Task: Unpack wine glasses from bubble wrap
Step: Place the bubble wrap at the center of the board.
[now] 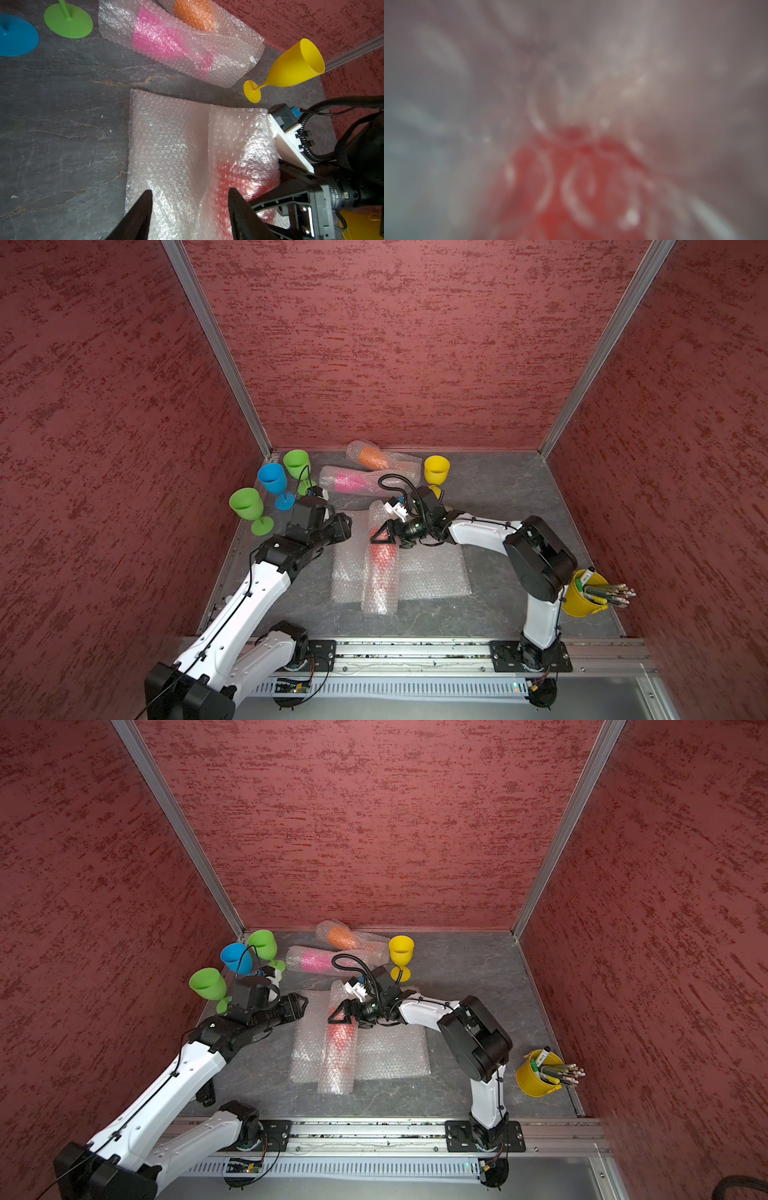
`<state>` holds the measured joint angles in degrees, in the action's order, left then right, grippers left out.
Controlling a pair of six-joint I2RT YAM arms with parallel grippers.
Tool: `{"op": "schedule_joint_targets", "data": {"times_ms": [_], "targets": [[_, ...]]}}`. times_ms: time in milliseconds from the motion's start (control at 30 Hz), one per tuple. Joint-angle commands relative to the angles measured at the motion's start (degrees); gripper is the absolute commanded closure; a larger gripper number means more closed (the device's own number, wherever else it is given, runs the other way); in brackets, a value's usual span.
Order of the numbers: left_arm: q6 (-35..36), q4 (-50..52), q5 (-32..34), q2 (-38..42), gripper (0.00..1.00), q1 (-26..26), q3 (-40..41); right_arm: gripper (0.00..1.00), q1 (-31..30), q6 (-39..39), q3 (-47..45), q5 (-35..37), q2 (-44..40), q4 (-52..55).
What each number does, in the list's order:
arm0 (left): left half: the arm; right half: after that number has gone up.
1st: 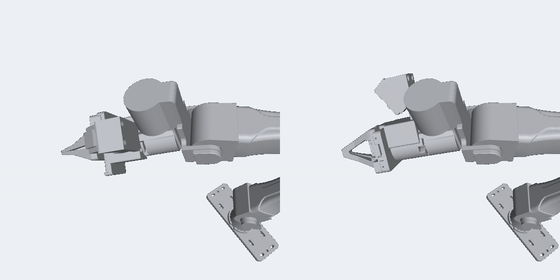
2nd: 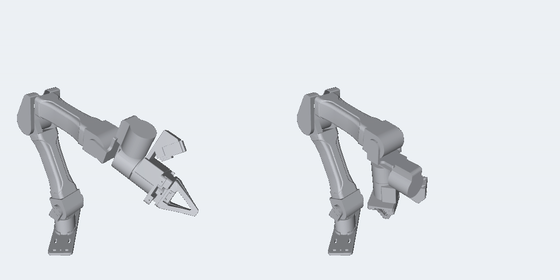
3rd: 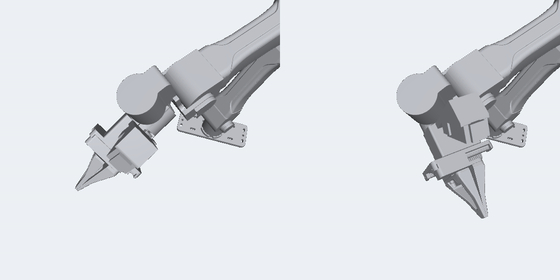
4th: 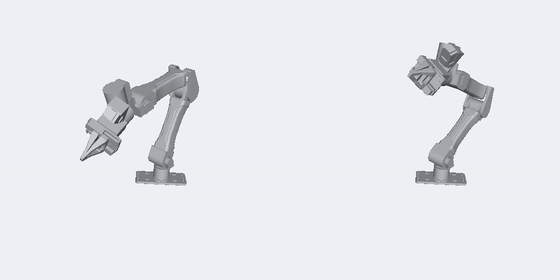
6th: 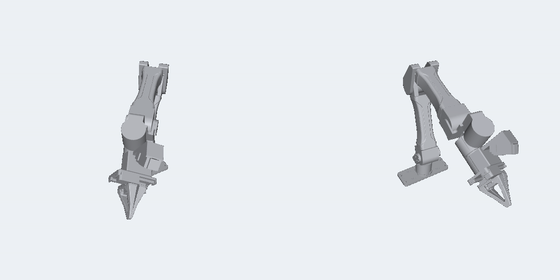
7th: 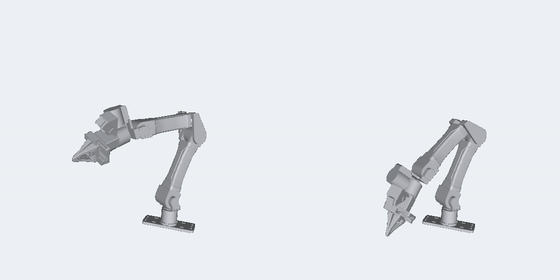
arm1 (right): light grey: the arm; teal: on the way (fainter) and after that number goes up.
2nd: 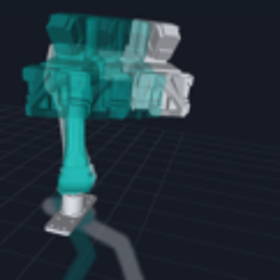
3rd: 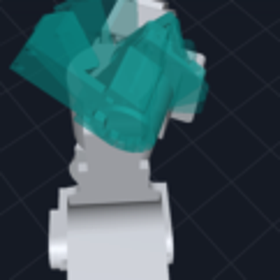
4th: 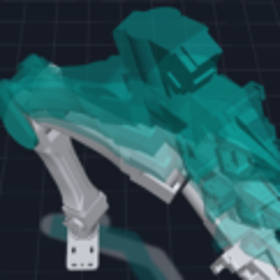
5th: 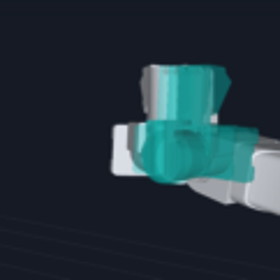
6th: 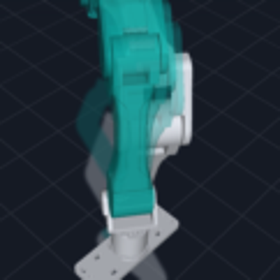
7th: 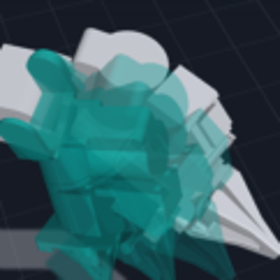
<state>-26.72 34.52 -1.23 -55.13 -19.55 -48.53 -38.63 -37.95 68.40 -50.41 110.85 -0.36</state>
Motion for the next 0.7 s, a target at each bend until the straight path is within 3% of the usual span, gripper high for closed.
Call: {"op": "schedule_joint_targets", "data": {"times_ms": [0,667], "targets": [[-0.3,0.31,0.74,1.23,0.41,-0.27,0.44,0.02,0.27,4.04,3.96,5.34,2.42,6.02],[-0.02,0.05,0.45,1.96,0.4,-0.48,0.46,0.01,2.07,8.49,7.07,24.78,-3.04,21.14]]}}
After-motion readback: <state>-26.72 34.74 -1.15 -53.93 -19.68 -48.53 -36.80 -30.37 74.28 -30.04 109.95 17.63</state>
